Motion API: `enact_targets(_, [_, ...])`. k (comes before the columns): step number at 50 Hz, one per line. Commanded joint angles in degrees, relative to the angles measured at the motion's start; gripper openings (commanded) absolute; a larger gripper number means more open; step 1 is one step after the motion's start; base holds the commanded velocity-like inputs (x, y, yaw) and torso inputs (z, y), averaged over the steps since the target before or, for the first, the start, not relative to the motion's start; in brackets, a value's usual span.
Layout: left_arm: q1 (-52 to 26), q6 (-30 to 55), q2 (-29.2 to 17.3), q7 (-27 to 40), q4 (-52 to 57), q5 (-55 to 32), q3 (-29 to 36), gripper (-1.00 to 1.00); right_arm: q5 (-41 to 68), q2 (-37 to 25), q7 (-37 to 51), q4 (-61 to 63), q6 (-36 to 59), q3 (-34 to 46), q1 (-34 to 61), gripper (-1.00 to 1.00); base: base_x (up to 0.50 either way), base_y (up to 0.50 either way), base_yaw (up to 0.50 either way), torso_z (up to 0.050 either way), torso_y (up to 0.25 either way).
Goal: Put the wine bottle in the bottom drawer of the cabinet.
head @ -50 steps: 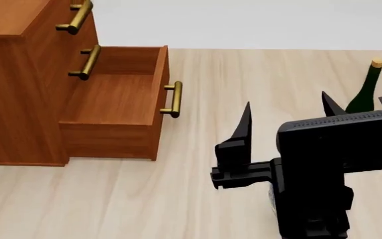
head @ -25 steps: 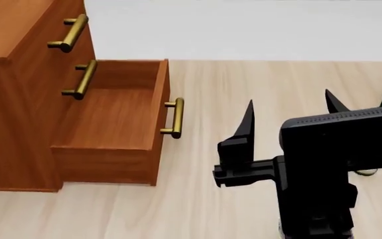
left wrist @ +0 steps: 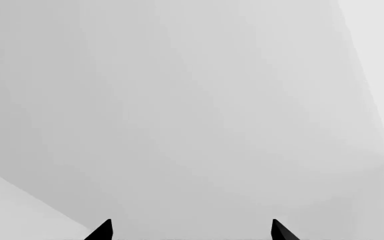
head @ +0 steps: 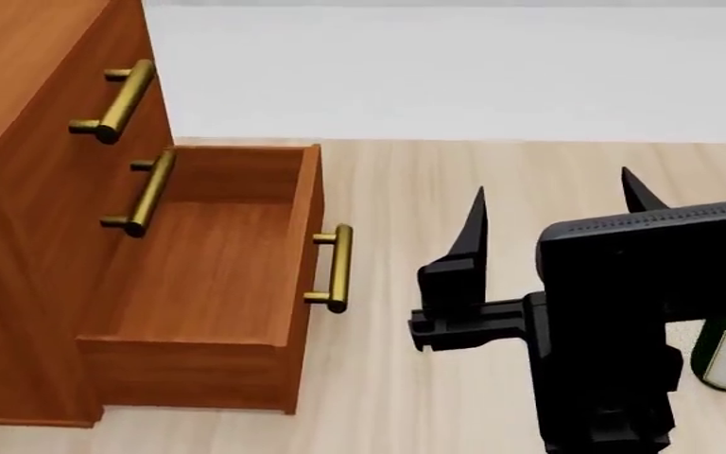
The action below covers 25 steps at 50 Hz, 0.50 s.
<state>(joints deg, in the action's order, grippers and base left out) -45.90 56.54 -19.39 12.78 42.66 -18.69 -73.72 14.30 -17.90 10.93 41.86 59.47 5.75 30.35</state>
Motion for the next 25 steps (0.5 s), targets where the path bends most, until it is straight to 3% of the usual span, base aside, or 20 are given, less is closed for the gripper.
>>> enact_targets(1, [0.1,0.1,0.0,-0.1,0.0,-0.4,-0.3,1.0,0.0,-0.3,0.2,-0.1,-0.2,0.2,-0.2,1.0,0.25,0.02,0.0,0.0,0.0])
enact_targets(25, [-0.6,-0.1,-0.2,0.5,0.3,-0.8,-1.6,1.0,1.1,-0.9,0.7,1.9,2.7,-0.3,1.2,1.0,0.27,0.02,0.0,0.0,0.001])
